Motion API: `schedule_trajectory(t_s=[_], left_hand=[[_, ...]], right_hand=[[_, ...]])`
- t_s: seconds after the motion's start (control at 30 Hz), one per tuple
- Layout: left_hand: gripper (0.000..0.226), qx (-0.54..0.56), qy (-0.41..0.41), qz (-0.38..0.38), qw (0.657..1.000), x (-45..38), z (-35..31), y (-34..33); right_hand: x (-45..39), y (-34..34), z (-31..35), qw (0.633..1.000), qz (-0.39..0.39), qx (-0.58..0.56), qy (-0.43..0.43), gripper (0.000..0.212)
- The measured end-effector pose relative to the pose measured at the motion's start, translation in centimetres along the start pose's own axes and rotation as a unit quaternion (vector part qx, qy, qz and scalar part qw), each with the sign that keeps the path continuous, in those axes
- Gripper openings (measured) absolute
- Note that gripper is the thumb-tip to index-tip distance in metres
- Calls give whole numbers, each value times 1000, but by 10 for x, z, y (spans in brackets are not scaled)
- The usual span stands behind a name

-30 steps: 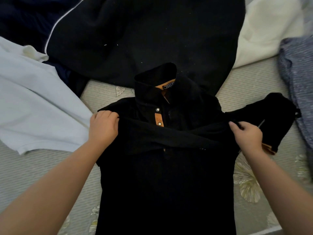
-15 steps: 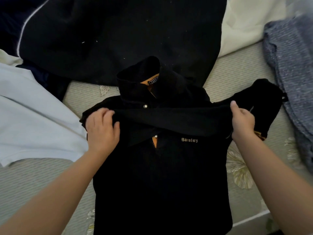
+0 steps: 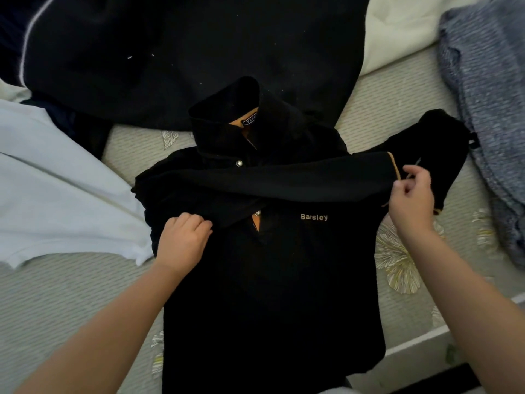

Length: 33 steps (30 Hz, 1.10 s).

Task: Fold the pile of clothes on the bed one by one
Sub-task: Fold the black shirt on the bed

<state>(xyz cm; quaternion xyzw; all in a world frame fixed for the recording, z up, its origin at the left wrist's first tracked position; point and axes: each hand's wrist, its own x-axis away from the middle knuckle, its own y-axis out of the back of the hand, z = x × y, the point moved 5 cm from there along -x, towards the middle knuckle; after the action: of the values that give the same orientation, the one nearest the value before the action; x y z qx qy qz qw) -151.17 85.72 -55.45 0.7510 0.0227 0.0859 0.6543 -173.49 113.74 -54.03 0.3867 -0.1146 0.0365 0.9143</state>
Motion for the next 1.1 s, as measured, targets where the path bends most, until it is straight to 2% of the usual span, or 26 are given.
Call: schedule_trajectory(t_s=[0.13,0.3,0.47,0.57,0.63,0.73,0.83,0.9,0.93,1.03,1.1], left_hand=[[32,20,-19,-3,1000,-1,6,6],[33,17,-73,22,997,26,26,10],[37,8,-66,48,997,25,23,6],[43,65,-7,42,997,18,24,8],[42,85,43,4,995,9,27,14],[42,93,112,-55,988,-11,33,20],[39,84,192,-60,976,-17,34,11],[51,104,256,-24,961,-12,32,-3],[62,114,284,4,952,-7,30,-9],[110,98,279,77,952,3,31,-28],[118,88,262,96,956,6,35,-34]], right_hand=[[-10,1,11,994,-7,107,18,32],[-10,-10,0,962,70,263,25,41],[8,-18,-17,959,99,266,16,41],[14,-16,-24,962,92,255,-4,43],[14,-15,-24,974,88,209,-7,47],[5,-15,-15,993,65,53,-77,50],[-14,-22,-4,990,92,50,-91,52],[-22,-26,1,991,118,31,-63,38],[-24,-25,2,993,106,6,-46,31],[-29,-9,-12,992,-19,-109,-57,22],[-30,-4,-23,973,-89,-180,-109,24]])
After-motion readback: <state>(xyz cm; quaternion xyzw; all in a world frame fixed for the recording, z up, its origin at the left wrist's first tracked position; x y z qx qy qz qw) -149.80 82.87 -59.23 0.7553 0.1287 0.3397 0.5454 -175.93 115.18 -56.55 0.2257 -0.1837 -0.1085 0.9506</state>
